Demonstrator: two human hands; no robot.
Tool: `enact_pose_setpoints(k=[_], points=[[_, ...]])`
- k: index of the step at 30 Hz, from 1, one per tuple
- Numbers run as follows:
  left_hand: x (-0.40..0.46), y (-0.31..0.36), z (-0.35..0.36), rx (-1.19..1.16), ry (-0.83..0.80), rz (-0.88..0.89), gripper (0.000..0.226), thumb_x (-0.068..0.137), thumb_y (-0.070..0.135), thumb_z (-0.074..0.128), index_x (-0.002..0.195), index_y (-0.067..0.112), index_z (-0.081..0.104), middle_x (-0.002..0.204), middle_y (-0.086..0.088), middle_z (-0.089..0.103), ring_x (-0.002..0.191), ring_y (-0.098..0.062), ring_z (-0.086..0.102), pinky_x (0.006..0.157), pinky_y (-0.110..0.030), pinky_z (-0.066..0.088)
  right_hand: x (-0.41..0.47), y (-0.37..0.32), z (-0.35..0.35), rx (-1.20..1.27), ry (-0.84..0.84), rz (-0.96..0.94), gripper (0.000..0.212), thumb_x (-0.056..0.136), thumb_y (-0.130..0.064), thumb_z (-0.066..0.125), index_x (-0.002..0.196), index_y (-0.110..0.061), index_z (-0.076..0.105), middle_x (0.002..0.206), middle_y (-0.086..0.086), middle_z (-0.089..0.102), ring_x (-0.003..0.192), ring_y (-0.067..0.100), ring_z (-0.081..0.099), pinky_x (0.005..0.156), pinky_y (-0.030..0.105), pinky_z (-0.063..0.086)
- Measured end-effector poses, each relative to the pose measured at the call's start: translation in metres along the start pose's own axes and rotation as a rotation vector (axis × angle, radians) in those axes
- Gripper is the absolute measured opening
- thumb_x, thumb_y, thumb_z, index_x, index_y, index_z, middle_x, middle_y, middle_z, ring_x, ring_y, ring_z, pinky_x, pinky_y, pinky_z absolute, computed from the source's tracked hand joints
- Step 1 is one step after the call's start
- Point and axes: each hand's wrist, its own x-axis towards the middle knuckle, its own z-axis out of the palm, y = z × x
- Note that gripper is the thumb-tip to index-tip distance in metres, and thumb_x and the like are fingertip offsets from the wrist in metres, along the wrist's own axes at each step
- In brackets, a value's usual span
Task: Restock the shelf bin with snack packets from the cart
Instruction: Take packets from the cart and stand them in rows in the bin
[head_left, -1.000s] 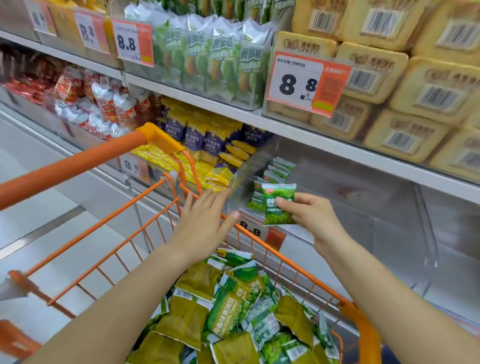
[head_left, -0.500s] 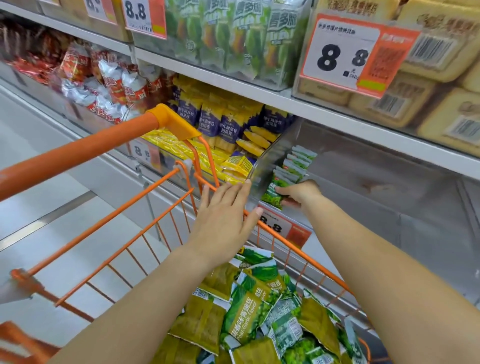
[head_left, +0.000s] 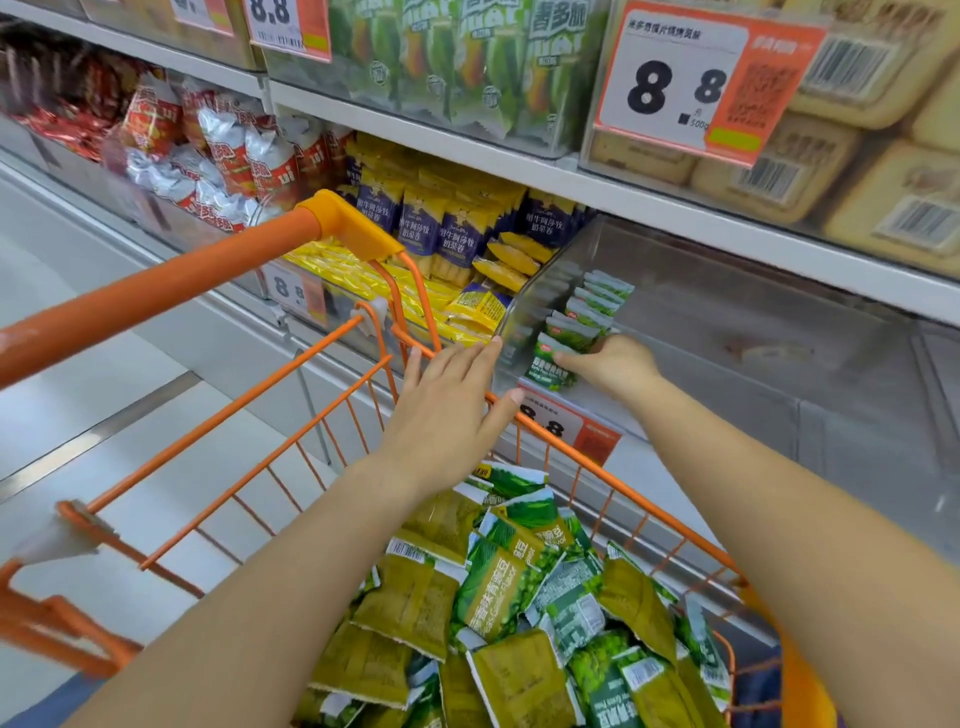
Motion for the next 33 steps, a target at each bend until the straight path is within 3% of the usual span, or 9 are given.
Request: enact_pose_setpoints(k=[4, 7, 9, 14, 18, 21, 24, 28, 33], points=[[-0.008, 0.006, -0.019, -0.018, -0.035, 0.018, 0.058, 0.1, 0.047, 0.035, 0.151, 0.019, 0.026, 0.158, -0.005, 0.022, 0.145, -0.02, 0.015, 0.118, -0.04, 0.01, -0.055, 0.011, -0.014, 0.001, 0.272, -0.352, 0.02, 0.092, -0.031, 0.057, 0.098, -0.015, 0.066, 0.111, 0.006, 0.063, 0.097, 0.021, 0.059, 0.073, 0.03, 0.042], [-0.023, 0.017, -0.038, 0.019, -0.073, 0.123, 0.037, 0.099, 0.039, 0.045, 0.13, 0.019, 0.054, 0.129, -0.003, 0.056, 0.12, -0.023, 0.049, 0.099, -0.04, 0.041, -0.119, 0.025, -0.008, 0.029, 0.32, -0.611, 0.004, 0.089, -0.026, 0.06, 0.089, -0.025, 0.065, 0.098, -0.005, 0.063, 0.088, 0.015, 0.059, 0.077, 0.033, 0.047], [-0.039, 0.024, -0.045, -0.02, -0.189, 0.16, 0.023, 0.098, 0.036, 0.049, 0.112, 0.023, 0.062, 0.106, 0.005, 0.066, 0.098, -0.015, 0.06, 0.083, -0.037, 0.049, -0.154, 0.037, -0.002, -0.113, 0.162, -0.664, 0.006, 0.088, -0.033, 0.061, 0.093, -0.03, 0.064, 0.093, -0.008, 0.064, 0.083, 0.014, 0.061, 0.076, 0.035, 0.049], [-0.074, 0.022, -0.027, -0.032, -0.446, 0.155, 0.023, 0.096, 0.036, 0.052, 0.111, 0.026, 0.064, 0.096, 0.011, 0.068, 0.088, -0.005, 0.062, 0.081, -0.03, 0.051, -0.192, 0.057, 0.018, -0.542, -0.555, -0.806, 0.066, 0.08, -0.057, 0.064, 0.138, -0.038, 0.039, 0.136, -0.015, 0.043, 0.125, 0.007, 0.039, 0.104, 0.032, 0.038], [-0.075, 0.007, -0.019, -0.071, -0.37, 0.068, 0.021, 0.097, 0.035, 0.052, 0.11, 0.026, 0.065, 0.096, 0.009, 0.07, 0.087, -0.006, 0.063, 0.079, -0.031, 0.051, -0.196, 0.064, 0.03, -0.599, -0.509, -0.866, 0.078, 0.079, -0.056, 0.066, 0.144, -0.037, 0.027, 0.133, -0.01, 0.041, 0.123, 0.011, 0.036, 0.104, 0.03, 0.035], [-0.074, 0.003, -0.019, -0.106, -0.289, 0.046, 0.023, 0.097, 0.038, 0.05, 0.109, 0.026, 0.065, 0.09, 0.01, 0.068, 0.083, -0.008, 0.063, 0.075, -0.03, 0.051, -0.192, 0.067, 0.026, -0.372, -0.456, -0.824, 0.063, 0.081, -0.05, 0.062, 0.138, -0.041, 0.035, 0.126, -0.015, 0.048, 0.115, 0.004, 0.044, 0.098, 0.028, 0.042], [-0.077, 0.011, -0.024, -0.254, -0.25, 0.022, 0.027, 0.097, 0.044, 0.048, 0.11, 0.027, 0.065, 0.091, 0.013, 0.067, 0.086, -0.004, 0.063, 0.078, -0.028, 0.052, -0.187, 0.064, 0.019, 0.236, -0.597, -0.55, 0.052, 0.075, -0.048, 0.063, 0.124, -0.039, 0.053, 0.123, -0.015, 0.058, 0.11, -0.001, 0.055, 0.095, 0.026, 0.049], [-0.081, 0.038, -0.045, -0.865, -0.304, -0.04, 0.038, 0.09, 0.05, 0.046, 0.108, 0.024, 0.068, 0.1, 0.007, 0.07, 0.09, -0.002, 0.064, 0.077, -0.014, 0.049, -0.182, 0.06, 0.006, 1.185, -0.911, -0.185, 0.053, 0.064, -0.035, 0.078, 0.112, -0.014, 0.07, 0.12, 0.013, 0.066, 0.108, 0.031, 0.064, 0.079, 0.038, 0.057], [-0.077, 0.068, -0.046, -0.867, -0.275, 0.051, 0.024, 0.083, 0.031, 0.073, 0.096, 0.011, 0.067, 0.086, -0.014, 0.067, 0.078, -0.03, 0.067, 0.069, -0.047, 0.058, -0.189, 0.066, -0.007, 1.326, -0.885, -0.129, 0.055, 0.072, -0.043, 0.076, 0.119, -0.017, 0.067, 0.117, 0.016, 0.066, 0.099, 0.037, 0.066, 0.072, 0.034, 0.057]])
